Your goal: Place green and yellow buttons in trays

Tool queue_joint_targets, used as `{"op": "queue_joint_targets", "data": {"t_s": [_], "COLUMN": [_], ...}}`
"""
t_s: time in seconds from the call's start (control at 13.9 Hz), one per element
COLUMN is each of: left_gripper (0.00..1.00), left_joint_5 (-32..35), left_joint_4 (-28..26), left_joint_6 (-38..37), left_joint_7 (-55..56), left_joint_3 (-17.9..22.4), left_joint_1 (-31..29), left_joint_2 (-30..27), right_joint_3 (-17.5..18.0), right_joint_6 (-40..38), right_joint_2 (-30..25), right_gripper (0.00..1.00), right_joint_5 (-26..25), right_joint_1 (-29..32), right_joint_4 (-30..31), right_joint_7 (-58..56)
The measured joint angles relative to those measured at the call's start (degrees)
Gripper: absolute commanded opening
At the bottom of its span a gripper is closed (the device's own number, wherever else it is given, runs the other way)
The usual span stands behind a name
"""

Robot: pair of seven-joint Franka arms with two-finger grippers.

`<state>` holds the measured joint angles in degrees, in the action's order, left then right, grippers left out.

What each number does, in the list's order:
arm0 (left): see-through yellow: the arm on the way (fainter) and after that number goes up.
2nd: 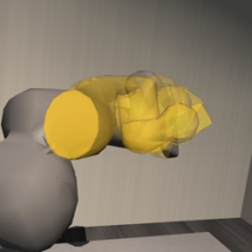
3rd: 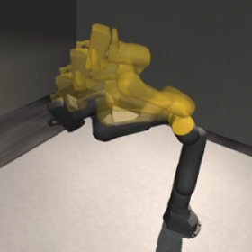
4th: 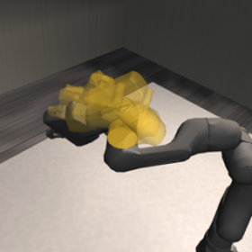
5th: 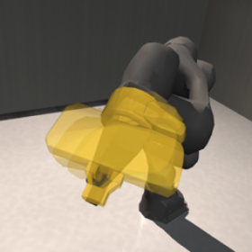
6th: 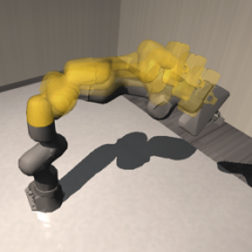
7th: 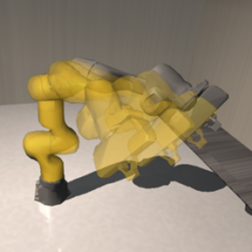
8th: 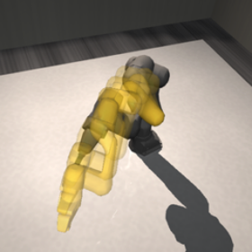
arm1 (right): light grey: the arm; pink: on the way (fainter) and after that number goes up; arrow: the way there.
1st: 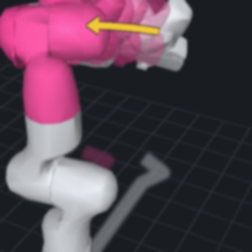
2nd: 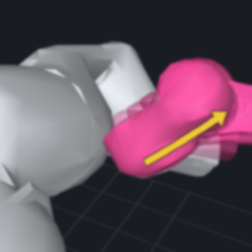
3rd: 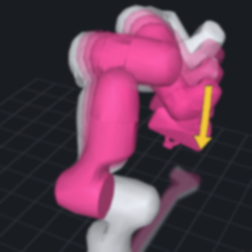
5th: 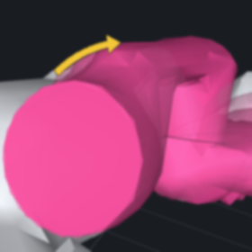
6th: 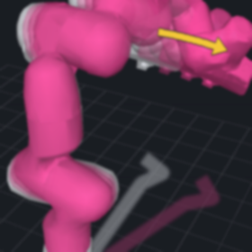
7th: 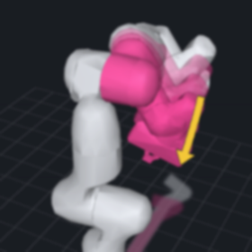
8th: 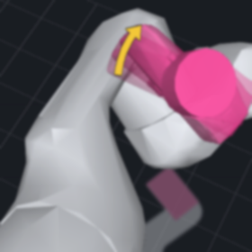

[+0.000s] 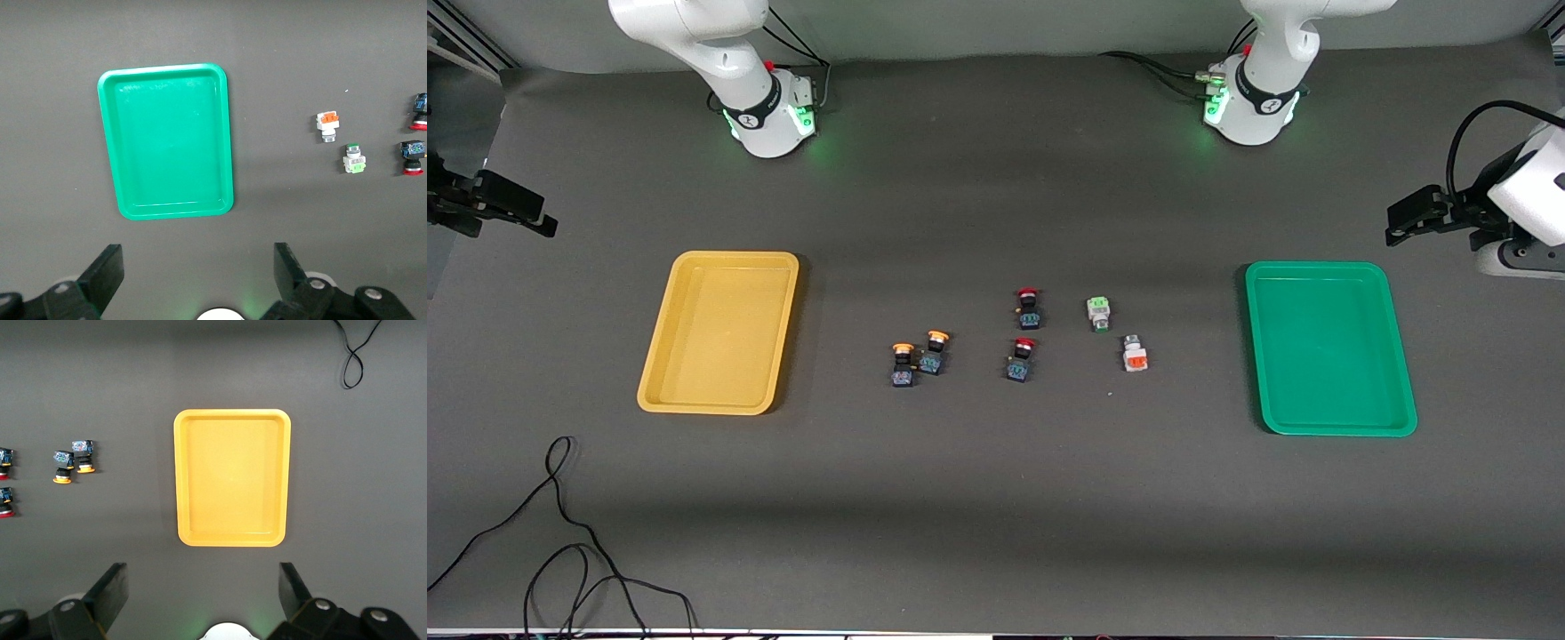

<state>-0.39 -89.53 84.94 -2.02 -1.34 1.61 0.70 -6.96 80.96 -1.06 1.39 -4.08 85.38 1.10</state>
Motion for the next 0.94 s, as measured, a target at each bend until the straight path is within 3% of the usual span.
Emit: {"op": "queue_joint_targets", "data": {"t_s": [0.94], "left_gripper": [1.00], "left_joint_5": [0.03], "left_joint_4": [-0.91], "left_joint_6": [-0.56], "left_joint_7": [-0.35], "left_joint_3": [-0.13], "left_joint_1": [0.39], "left_joint_2": [0.95], "right_joint_3": [0.30], "right_joint_6": [-0.54], "right_joint_2": [0.72], "right_gripper": [1.00], "right_joint_5": [0.07], "right_joint_1": [0.00], "right_joint_4": [0.05], "right_joint_7": [0.00]}}
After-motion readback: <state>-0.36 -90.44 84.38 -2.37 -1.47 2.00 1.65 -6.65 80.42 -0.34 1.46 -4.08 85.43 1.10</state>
